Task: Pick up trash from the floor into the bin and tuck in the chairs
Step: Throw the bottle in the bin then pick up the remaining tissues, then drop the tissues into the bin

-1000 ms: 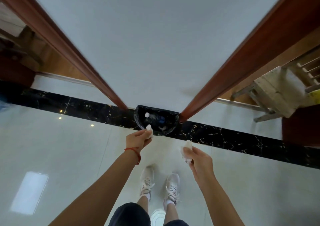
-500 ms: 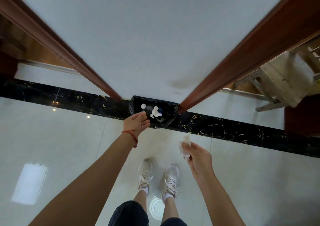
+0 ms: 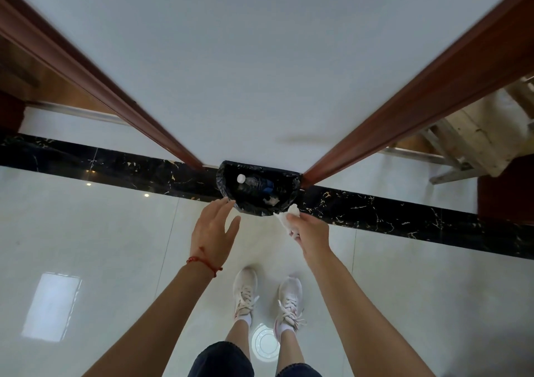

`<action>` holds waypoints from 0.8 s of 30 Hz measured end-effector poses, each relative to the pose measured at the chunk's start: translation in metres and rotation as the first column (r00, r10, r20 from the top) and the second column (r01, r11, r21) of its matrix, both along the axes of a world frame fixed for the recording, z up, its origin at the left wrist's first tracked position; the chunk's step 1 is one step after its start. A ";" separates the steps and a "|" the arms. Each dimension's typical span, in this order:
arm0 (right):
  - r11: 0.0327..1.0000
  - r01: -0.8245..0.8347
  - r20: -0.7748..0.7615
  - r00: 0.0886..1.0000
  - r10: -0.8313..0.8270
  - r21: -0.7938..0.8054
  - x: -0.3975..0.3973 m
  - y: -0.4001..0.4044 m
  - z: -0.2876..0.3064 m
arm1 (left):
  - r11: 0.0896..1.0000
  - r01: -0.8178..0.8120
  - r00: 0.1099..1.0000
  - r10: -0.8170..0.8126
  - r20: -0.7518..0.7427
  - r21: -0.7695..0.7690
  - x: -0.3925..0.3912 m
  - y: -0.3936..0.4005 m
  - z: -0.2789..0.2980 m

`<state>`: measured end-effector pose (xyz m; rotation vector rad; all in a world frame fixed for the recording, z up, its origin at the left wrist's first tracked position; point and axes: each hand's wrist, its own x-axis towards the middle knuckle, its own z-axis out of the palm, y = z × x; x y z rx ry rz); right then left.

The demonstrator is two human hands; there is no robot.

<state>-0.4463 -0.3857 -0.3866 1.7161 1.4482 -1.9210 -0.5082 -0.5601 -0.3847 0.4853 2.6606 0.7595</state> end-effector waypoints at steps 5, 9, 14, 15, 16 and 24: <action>0.998 0.041 0.047 0.998 -0.043 0.046 -0.033 0.001 -0.028 | 0.995 0.086 0.995 -0.089 -0.042 -0.052 0.005 -0.010 0.000; 0.985 0.165 -0.001 0.986 -0.165 -0.042 -0.045 0.005 -0.036 | 0.994 0.092 0.993 -0.095 -0.065 -0.053 0.005 -0.013 -0.001; 0.993 0.119 0.005 0.993 -0.119 -0.008 -0.035 0.008 -0.035 | 0.993 0.100 0.992 -0.104 -0.077 -0.061 -0.001 -0.016 0.001; 0.997 0.048 0.025 0.998 -0.050 0.055 -0.032 0.008 -0.031 | 0.992 0.107 0.990 -0.113 -0.083 -0.067 -0.003 -0.016 0.002; 0.989 -0.061 0.040 0.998 0.056 0.134 -0.029 0.006 -0.026 | 0.991 0.114 0.989 -0.120 -0.090 -0.074 -0.004 -0.016 0.003; 0.451 -0.662 0.212 0.674 0.708 0.598 0.014 -0.009 0.015 | 0.976 0.169 0.979 -0.183 -0.095 -0.135 -0.006 -0.018 0.021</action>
